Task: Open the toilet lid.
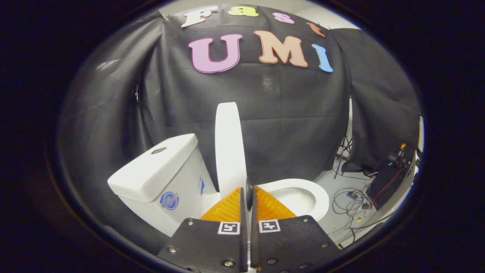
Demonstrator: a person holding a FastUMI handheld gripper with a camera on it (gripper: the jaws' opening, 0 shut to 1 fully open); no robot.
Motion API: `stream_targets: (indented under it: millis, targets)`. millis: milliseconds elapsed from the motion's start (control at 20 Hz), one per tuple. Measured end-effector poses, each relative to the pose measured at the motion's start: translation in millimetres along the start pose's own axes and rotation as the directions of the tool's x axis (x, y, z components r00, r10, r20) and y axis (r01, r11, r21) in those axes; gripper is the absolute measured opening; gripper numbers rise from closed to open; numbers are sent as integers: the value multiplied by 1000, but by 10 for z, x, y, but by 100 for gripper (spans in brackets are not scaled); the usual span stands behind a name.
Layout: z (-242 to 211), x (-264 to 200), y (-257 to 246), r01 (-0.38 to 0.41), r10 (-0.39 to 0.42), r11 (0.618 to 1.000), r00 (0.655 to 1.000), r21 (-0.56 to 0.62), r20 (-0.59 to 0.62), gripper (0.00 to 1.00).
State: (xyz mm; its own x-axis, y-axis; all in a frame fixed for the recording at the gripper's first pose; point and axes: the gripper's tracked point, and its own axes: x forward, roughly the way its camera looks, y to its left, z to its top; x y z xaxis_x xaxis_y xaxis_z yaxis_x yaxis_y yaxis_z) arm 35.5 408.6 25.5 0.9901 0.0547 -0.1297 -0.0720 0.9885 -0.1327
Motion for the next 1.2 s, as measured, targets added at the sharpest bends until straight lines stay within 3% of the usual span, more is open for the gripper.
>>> stream_targets:
  millis: [1200]
  targets:
    - [-122,11,555,-123,122,991,992,-57,-20,6]
